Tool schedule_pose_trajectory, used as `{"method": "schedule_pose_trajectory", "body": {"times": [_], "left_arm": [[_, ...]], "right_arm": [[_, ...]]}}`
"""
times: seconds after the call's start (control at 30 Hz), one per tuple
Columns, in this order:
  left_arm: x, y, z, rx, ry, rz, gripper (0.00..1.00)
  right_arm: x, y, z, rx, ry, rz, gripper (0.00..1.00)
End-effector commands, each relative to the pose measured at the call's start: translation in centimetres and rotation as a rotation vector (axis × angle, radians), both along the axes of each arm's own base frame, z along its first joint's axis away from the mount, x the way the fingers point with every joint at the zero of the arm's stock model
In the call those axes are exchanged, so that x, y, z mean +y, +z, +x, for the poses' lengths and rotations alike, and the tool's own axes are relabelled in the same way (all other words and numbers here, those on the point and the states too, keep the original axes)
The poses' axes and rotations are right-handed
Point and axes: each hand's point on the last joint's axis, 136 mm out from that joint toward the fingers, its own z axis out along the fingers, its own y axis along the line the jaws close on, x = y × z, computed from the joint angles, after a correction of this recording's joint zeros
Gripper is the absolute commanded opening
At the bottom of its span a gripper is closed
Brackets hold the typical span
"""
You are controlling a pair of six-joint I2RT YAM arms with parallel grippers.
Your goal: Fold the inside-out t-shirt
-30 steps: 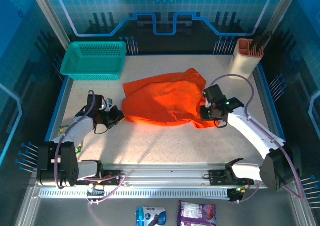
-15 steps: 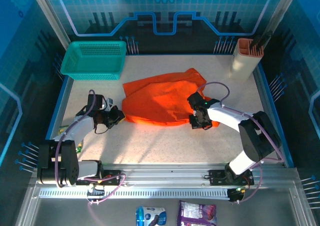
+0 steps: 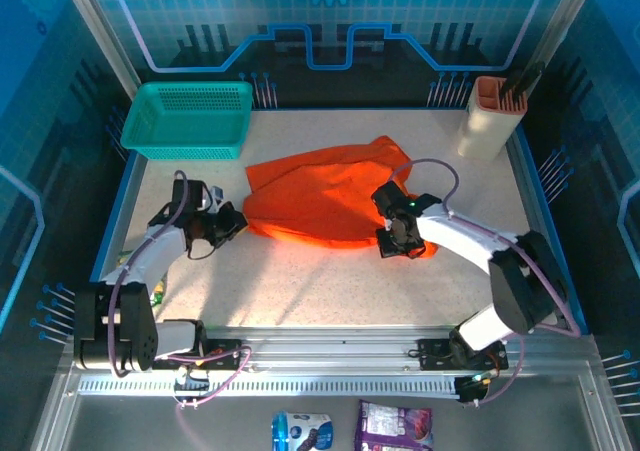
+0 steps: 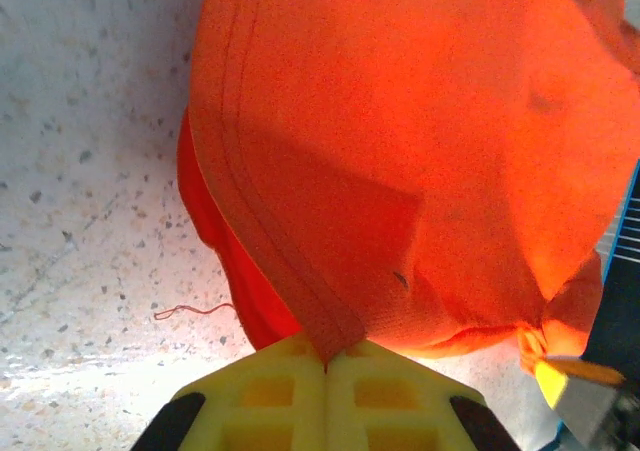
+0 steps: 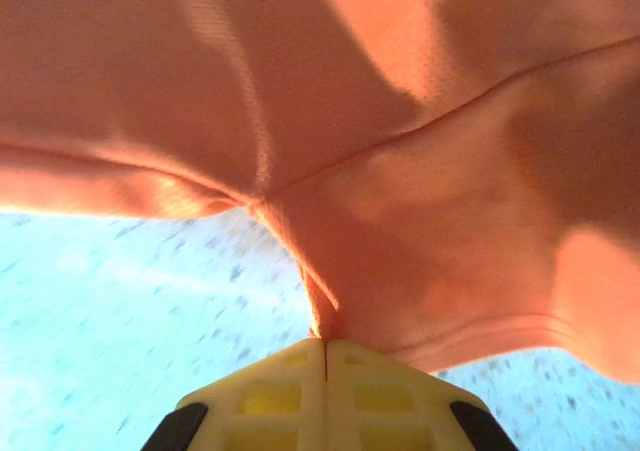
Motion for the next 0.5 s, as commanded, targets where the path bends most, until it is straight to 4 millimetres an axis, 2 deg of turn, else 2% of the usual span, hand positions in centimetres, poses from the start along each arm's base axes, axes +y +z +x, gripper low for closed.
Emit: {"method": "schedule_pose_trajectory", "body": {"times": [0.0,0.07,0.13,0.2,0.27,0.3,0.37,0.47], "left_arm": [[1.0,1.1,-0.2,-0.013,0.005,0.087,0.00],[1.3,0.5,-0.6,0.005,0.004,0.111,0.00],[1.6,-0.5,-1.1,0.031,0.005,0.126,0.00],[1.6,-1.3,-1.6,0.051,0.006,0.128,0.00],[1.6,-1.8,-1.9,0.061,0.006,0.127,0.00],[1.6,-2.0,-2.0,0.066,0.006,0.127,0.00],[1.6,-2.3,-2.2,0.070,0.007,0.130,0.00],[1.7,-2.3,-2.1,0.070,0.008,0.130,0.00]], "right_arm": [[0.5,2.3,-3.7,0.072,0.059,0.010,0.00],[2.1,1.6,-6.0,0.172,0.096,0.082,0.00],[4.6,1.1,-8.3,0.291,0.128,0.209,0.03],[6.5,1.8,-8.9,0.306,0.129,0.336,0.21],[6.8,3.0,-8.0,0.246,0.103,0.393,0.32],[6.4,3.4,-7.6,0.223,0.084,0.404,0.33],[4.2,3.6,-6.5,0.178,0.013,0.365,0.34],[-0.5,2.4,-5.6,0.126,-0.115,0.283,0.33]]}}
